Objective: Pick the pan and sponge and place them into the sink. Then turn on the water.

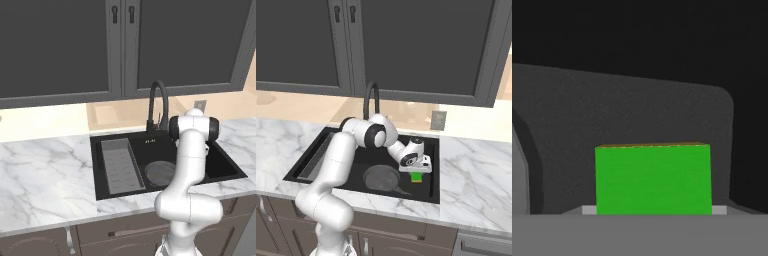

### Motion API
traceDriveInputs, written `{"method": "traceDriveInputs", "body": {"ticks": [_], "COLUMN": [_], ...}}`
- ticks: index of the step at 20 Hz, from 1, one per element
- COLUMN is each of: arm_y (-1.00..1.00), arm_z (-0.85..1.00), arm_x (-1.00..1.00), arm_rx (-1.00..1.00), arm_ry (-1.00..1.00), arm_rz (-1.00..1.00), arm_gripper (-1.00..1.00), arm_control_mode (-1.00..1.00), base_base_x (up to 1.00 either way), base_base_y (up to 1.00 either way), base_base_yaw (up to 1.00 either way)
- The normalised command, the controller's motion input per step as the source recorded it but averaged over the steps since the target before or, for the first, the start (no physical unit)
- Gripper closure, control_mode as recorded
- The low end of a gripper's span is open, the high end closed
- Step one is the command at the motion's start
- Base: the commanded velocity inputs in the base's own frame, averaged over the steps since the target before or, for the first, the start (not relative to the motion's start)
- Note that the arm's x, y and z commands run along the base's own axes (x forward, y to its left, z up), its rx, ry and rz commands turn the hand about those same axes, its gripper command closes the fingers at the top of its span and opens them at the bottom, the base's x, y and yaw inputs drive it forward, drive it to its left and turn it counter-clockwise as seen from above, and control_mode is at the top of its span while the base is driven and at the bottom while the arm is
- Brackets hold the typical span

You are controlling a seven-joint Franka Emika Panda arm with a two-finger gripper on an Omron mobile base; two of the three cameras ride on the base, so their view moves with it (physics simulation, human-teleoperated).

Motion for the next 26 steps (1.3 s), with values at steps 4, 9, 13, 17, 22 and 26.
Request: {"method": "traceDriveInputs", "body": {"ticks": [4, 9, 13, 17, 22, 26], "arm_y": [0.0, 0.01, 0.02, 0.03, 0.0, 0.0], "arm_z": [-0.26, -0.2, -0.11, 0.0, 0.0, 0.01], "arm_x": [-0.2, -0.11, 0.0, 0.0, 0.0, 0.0], "arm_rx": [0.0, 0.0, 0.0, 0.0, 0.0, 0.0], "arm_ry": [0.0, 0.0, 0.0, 0.0, 0.0, 0.0], "arm_rz": [0.01, 0.01, 0.01, 0.0, 0.0, 0.0], "arm_gripper": [1.0, 1.0, 1.0, -1.0, -1.0, -1.0], "arm_control_mode": [-1.0, -1.0, -1.0, -1.0, -1.0, -1.0], "base_base_x": [0.0, 0.0, 0.0, 0.0, 0.0, 0.0], "base_base_y": [0.0, 0.0, 0.0, 0.0, 0.0, 0.0], "base_base_yaw": [0.0, 0.0, 0.0, 0.0, 0.0, 0.0]}}
